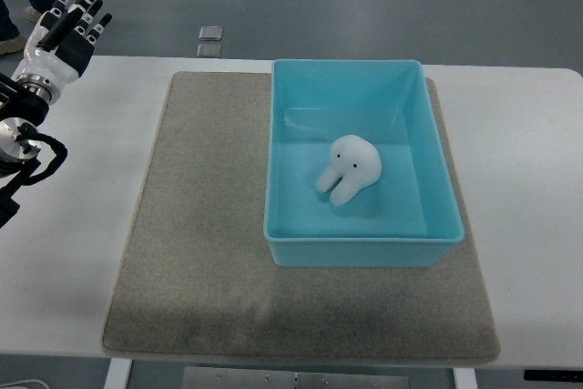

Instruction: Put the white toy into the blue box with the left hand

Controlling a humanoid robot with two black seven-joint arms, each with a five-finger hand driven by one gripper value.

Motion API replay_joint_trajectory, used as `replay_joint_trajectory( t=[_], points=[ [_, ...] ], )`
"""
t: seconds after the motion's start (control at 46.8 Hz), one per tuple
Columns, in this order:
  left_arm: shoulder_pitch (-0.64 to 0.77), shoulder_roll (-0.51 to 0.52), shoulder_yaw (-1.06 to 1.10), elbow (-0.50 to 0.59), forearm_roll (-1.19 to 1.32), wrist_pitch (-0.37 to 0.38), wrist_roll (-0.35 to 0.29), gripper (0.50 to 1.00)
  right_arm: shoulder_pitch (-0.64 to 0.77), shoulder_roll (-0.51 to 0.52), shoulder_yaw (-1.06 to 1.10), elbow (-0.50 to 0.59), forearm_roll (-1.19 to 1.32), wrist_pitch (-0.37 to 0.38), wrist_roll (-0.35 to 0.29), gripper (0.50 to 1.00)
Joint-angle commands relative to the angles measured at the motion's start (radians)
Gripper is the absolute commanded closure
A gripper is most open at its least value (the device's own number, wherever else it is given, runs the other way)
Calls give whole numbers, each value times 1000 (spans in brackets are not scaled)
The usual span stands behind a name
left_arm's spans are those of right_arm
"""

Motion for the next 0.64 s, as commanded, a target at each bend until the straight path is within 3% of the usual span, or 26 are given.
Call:
replay_joint_trajectory(
  t=[0.0,0.62],
  points=[
    [12,-1,-10,0,0,0,0,506,0,0,0,0,0,0,0,564],
    [32,-13,-15,-2,3,8,-5,506,0,0,-5,17,-9,8,-6,564]
  ],
)
